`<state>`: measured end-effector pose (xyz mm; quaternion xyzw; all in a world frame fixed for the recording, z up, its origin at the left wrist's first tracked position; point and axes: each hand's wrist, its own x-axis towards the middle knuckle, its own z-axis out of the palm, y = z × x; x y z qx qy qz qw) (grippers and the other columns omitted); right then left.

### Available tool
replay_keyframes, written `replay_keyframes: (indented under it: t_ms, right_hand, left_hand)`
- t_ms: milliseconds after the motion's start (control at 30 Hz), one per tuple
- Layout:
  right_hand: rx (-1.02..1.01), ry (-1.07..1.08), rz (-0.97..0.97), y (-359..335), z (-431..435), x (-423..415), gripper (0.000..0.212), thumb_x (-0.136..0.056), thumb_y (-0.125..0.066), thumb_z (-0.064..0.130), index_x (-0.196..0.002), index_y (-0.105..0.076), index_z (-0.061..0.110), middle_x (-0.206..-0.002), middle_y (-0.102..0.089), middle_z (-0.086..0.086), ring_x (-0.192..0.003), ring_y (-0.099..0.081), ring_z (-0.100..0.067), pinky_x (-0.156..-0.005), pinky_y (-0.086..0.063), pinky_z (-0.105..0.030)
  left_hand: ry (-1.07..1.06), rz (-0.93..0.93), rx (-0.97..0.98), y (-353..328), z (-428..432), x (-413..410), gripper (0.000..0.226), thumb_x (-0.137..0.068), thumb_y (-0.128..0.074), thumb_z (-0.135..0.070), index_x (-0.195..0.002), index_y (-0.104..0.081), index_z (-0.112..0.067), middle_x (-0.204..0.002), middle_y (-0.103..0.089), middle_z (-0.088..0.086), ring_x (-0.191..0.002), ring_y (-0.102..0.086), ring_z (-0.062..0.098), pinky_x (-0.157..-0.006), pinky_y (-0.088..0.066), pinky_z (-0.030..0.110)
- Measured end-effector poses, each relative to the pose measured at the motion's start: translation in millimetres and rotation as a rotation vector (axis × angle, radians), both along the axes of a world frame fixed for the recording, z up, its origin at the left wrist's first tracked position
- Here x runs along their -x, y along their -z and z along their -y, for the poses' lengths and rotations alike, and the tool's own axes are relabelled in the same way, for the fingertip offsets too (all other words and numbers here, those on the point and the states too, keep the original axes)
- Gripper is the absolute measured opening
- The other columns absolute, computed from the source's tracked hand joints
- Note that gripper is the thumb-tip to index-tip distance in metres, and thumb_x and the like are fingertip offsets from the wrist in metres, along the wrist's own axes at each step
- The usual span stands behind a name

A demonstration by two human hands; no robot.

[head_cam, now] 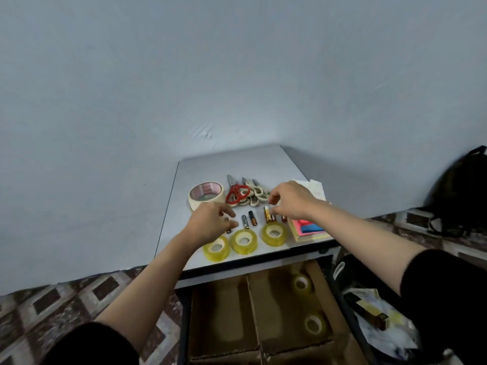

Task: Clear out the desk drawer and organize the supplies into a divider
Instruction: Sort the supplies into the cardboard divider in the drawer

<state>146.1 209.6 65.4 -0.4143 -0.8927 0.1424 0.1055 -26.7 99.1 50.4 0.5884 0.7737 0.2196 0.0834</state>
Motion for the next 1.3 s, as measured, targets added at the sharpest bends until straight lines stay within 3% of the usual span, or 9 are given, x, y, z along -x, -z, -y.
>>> replay_keyframes:
  t_ms: [100,333,533,600,733,933,1033,1133,1300]
  right_hand:
    - [0.036,-0.007,0.094,6.2,-6.2,17.4,0.032,-0.081,-0.061,0.009,-0.111,-0.068,0.014,-0.116,-0.064,-0.009,-0.104,-0.06,-0.026,-0.086,-0.05,-0.033]
    - [0.086,-0.062,0.192,16.1,-16.5,37.6,0.032,-0.078,-0.058,0.004,-0.109,-0.066,0.006,-0.109,-0.064,-0.014,-0.096,-0.061,-0.028,-0.074,-0.05,-0.029]
    - [0.09,-0.055,0.187,15.5,-14.6,39.9,0.022,-0.081,-0.054,-0.002,-0.1,-0.065,-0.001,-0.09,-0.054,-0.015,-0.073,-0.049,-0.025,-0.044,-0.032,-0.023]
    - [0.086,-0.048,0.173,16.6,-14.6,39.6,0.023,-0.081,-0.055,-0.001,-0.102,-0.065,-0.002,-0.095,-0.055,-0.015,-0.073,-0.051,-0.025,-0.049,-0.039,-0.026]
    - [0.101,-0.05,0.112,16.9,-13.9,37.5,0.031,-0.081,-0.063,0.004,-0.112,-0.064,0.001,-0.115,-0.058,-0.018,-0.097,-0.059,-0.029,-0.08,-0.051,-0.034]
    - [0.154,-0.059,-0.044,10.7,-8.1,27.9,0.034,-0.078,-0.075,0.013,-0.111,-0.067,0.007,-0.095,-0.055,-0.007,-0.064,-0.048,-0.016,-0.051,-0.041,-0.021]
    - [0.183,-0.05,-0.151,5.6,-6.9,21.0,0.029,-0.076,-0.076,0.013,-0.104,-0.071,0.008,-0.091,-0.054,-0.003,-0.074,-0.05,-0.013,-0.06,-0.038,-0.02]
    - [0.284,-0.038,-0.297,1.1,-2.7,13.1,0.022,-0.075,-0.077,0.01,-0.095,-0.071,0.005,-0.082,-0.061,-0.005,-0.072,-0.057,-0.015,-0.064,-0.046,-0.025]
    - [0.937,-0.045,-0.765,-3.5,34.8,-13.0,0.02,-0.081,-0.064,-0.005,-0.101,-0.063,-0.009,-0.082,-0.067,-0.013,-0.061,-0.068,-0.017,-0.066,-0.059,-0.024]
  left_hand:
    - [0.039,-0.019,0.051,3.5,-19.0,-1.4,0.027,-0.081,-0.072,-0.026,-0.105,-0.067,-0.017,-0.11,-0.066,0.006,-0.091,-0.063,0.014,-0.078,-0.046,0.022]
    - [0.111,-0.08,0.135,8.2,-45.0,1.1,0.04,-0.076,-0.076,-0.024,-0.113,-0.063,-0.016,-0.116,-0.062,0.002,-0.105,-0.056,0.017,-0.084,-0.044,0.025]
    - [0.167,-0.021,0.151,13.1,-52.7,3.7,0.044,-0.072,-0.08,-0.018,-0.112,-0.063,-0.013,-0.11,-0.064,0.001,-0.099,-0.059,0.014,-0.086,-0.049,0.026]
    - [0.184,-0.04,0.149,13.6,-54.0,3.6,0.042,-0.072,-0.079,-0.017,-0.111,-0.063,-0.014,-0.108,-0.065,0.0,-0.094,-0.06,0.012,-0.083,-0.05,0.024]
    - [0.182,-0.073,0.139,15.9,-56.5,4.2,0.04,-0.071,-0.078,-0.019,-0.108,-0.062,-0.014,-0.107,-0.065,0.0,-0.092,-0.061,0.014,-0.077,-0.051,0.024]
    - [0.121,-0.07,0.073,20.1,-55.9,6.6,0.043,-0.069,-0.078,-0.026,-0.108,-0.064,-0.013,-0.102,-0.068,0.001,-0.092,-0.063,0.014,-0.08,-0.052,0.027]
    - [0.109,-0.03,-0.06,12.9,-47.6,3.9,0.039,-0.071,-0.078,-0.022,-0.106,-0.067,-0.01,-0.096,-0.068,0.0,-0.084,-0.062,0.007,-0.076,-0.049,0.016]
    - [0.126,0.237,-0.176,-3.0,-28.7,-1.5,0.027,-0.074,-0.077,-0.013,-0.101,-0.071,-0.014,-0.075,-0.067,-0.009,-0.062,-0.059,-0.003,-0.064,-0.044,0.007]
    - [0.124,1.064,-0.445,-17.9,40.0,-30.4,0.014,-0.075,-0.068,-0.005,-0.088,-0.071,-0.009,-0.075,-0.073,-0.001,-0.068,-0.069,0.01,-0.067,-0.052,0.015]
